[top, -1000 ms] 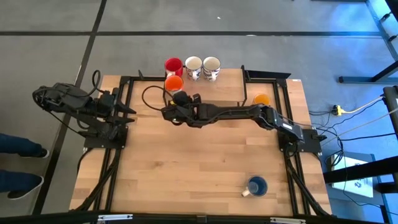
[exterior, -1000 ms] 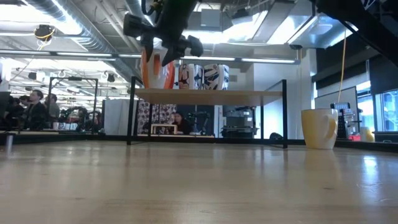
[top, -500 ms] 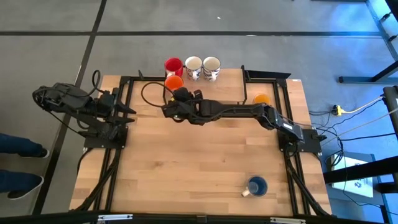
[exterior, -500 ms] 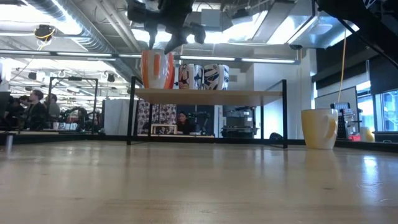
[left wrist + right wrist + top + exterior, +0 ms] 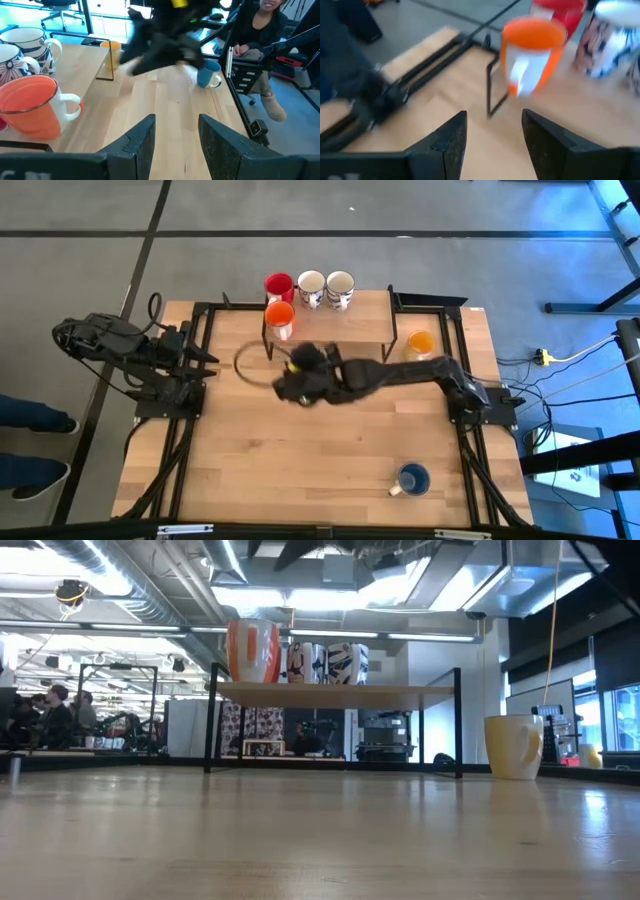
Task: Place coffee mugs
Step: Put the blue cup on the shelf
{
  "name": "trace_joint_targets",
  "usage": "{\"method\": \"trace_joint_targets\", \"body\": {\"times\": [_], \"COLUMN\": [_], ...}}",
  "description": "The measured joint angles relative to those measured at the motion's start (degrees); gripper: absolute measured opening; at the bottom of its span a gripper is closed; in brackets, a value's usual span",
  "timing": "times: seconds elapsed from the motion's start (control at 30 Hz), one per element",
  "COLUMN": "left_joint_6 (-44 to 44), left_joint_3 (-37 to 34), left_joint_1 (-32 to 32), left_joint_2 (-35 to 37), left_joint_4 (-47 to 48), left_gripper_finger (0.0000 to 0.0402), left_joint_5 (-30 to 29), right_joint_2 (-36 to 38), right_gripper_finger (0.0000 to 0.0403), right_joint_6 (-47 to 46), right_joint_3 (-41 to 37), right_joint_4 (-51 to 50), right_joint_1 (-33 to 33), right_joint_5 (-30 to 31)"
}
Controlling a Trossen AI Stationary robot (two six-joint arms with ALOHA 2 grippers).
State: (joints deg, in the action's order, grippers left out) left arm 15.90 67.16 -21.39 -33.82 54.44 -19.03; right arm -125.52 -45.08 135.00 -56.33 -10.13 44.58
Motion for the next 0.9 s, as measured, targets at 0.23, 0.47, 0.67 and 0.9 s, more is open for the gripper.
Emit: {"method": "trace_joint_targets", "body": {"times": [0.23, 0.47, 0.67, 0.9], "left_joint_6": [-0.02, 0.58, 1.86, 3.45], "left_joint_3": [0.00, -3.22, -7.20, -8.61], "left_joint_1": [-0.02, -0.01, -0.01, -0.02], "left_joint_2": [-0.02, -0.09, -2.13, -8.66], "left_joint_4": [0.09, -1.68, -5.65, -12.15], "left_gripper_finger": [0.0144, 0.0144, 0.0144, 0.0144], "left_joint_5": [-0.86, -0.98, -0.43, 0.63], "right_joint_2": [1.93, 1.82, 2.22, 5.18], "right_gripper_finger": [0.0179, 0.0179, 0.0179, 0.0179], "right_joint_6": [-18.71, -38.66, -52.96, -65.42], "right_joint_3": [0.00, -0.08, -1.74, -10.34], "right_joint_4": [-15.51, -27.03, -33.14, -33.70], "right_joint_1": [-9.90, -19.25, -28.06, -36.29], "right_joint_5": [-5.65, -14.00, -16.39, -18.97]}}
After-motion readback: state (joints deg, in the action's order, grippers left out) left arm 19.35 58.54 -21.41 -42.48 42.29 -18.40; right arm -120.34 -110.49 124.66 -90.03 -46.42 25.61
